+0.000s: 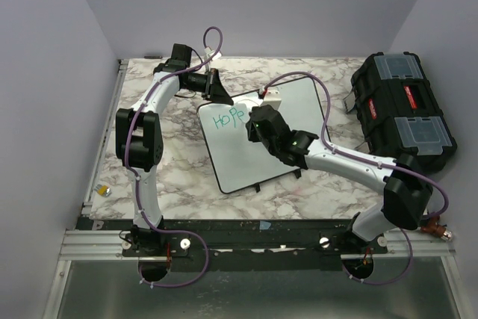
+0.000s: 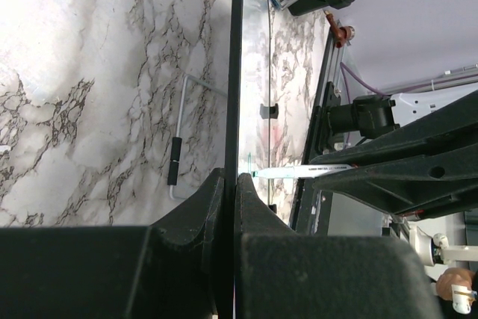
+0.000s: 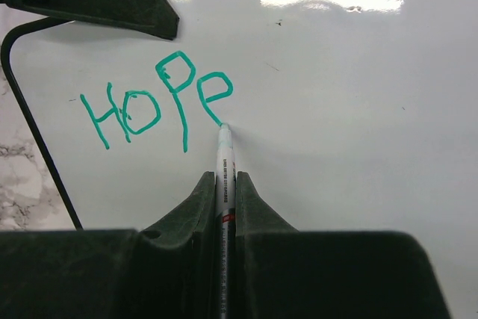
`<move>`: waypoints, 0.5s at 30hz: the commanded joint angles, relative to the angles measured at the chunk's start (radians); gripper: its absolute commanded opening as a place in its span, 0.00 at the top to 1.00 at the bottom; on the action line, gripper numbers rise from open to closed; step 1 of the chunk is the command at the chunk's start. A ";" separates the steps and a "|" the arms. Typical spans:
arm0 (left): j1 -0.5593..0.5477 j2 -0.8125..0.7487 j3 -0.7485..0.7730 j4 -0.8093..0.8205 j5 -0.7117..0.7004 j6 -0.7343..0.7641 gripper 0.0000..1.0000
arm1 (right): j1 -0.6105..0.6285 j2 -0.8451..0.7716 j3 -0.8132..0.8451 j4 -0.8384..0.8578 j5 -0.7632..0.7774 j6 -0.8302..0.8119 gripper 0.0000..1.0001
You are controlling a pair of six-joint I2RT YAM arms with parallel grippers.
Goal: Write a sentence on the whiteboard
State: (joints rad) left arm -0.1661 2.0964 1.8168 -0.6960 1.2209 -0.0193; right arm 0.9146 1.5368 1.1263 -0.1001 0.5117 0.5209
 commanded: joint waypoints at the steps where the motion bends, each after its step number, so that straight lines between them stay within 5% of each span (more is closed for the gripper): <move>1: -0.009 -0.049 0.001 0.052 -0.071 0.060 1.00 | -0.006 0.019 -0.022 -0.117 0.086 -0.008 0.99; 9: -0.009 -0.049 -0.001 0.054 -0.066 0.061 1.00 | -0.006 0.047 0.133 -0.121 0.262 -0.149 0.99; 15: -0.010 -0.050 -0.002 0.052 -0.063 0.064 1.00 | -0.006 0.000 0.197 0.028 0.261 -0.279 0.99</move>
State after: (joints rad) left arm -0.1669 2.0964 1.8168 -0.6960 1.2198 -0.0196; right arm 0.9138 1.5757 1.2812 -0.1692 0.7189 0.3519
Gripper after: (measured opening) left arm 0.065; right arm 0.124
